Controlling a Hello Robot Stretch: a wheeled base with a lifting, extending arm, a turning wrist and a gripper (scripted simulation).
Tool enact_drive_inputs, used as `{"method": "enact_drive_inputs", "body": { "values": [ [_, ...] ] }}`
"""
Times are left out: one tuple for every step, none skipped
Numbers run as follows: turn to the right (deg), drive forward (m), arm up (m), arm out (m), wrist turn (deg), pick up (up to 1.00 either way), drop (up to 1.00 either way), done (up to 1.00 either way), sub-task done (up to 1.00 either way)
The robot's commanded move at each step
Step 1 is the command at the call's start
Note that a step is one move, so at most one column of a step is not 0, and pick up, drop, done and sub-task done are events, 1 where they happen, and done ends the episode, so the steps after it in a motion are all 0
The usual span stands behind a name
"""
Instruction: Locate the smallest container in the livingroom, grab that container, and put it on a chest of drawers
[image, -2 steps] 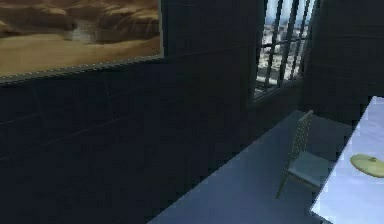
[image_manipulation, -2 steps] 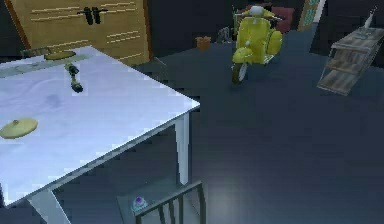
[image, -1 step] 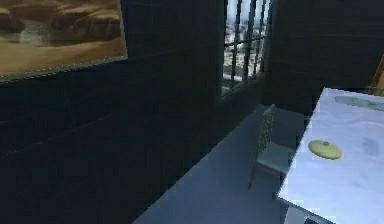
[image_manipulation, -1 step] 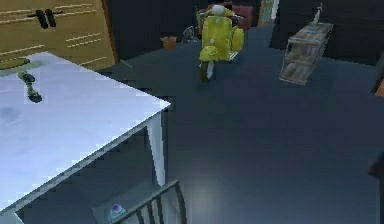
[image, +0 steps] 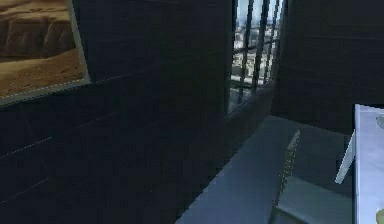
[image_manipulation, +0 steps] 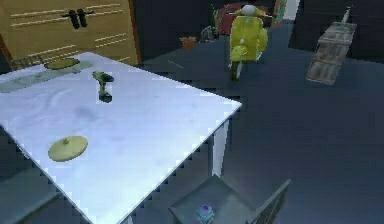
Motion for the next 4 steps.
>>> {"method": "enact_drive_inputs", "body": {
  "values": [
    [-30.0,0.00,0.00,0.00,0.0,0.00,0.00,0.00,0.00],
    [0.0,0.00,0.50,0.00,0.0,0.00,0.00,0.00,0.00],
    [0.0,0.00,0.38,0.00,0.0,0.00,0.00,0.00,0.00],
    [0.0,0.00,0.00,0.48,0.0,0.00,0.00,0.00,0.00]
  ]
}}
